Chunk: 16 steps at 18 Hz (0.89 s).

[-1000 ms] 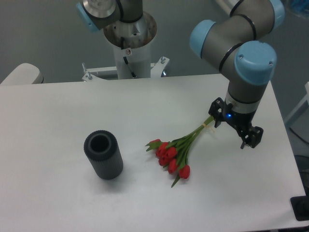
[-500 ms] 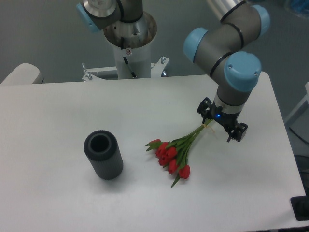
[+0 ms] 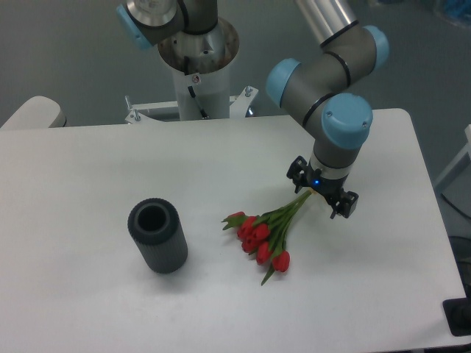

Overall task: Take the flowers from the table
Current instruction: 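Move the open gripper along the tulip stems toward the flower heads, then lower the gripper onto the green tulip stems and close it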

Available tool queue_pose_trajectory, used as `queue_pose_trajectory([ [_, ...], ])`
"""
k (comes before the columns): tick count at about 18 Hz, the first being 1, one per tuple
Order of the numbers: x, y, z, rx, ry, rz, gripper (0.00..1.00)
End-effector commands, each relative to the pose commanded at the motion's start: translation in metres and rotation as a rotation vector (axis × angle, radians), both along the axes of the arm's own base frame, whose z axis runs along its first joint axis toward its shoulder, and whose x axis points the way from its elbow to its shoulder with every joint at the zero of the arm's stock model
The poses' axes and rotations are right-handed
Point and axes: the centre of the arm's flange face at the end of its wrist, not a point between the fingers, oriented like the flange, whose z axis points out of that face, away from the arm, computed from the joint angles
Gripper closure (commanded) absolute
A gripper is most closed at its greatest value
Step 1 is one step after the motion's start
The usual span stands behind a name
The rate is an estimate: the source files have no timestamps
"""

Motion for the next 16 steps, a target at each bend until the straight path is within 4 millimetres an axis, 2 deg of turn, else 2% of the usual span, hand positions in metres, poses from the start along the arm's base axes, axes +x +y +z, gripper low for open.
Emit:
queue_pose_trajectory([
  [3, 0.016, 0.001, -0.013, 0.003, 0.007, -0.012, 0.00],
  [6, 0.032, 0.018, -0.016, 0.016, 0.026, -0.044, 0.00],
  [16, 0.036, 0.015, -0.033, 0.009, 0.023, -0.022, 0.00],
])
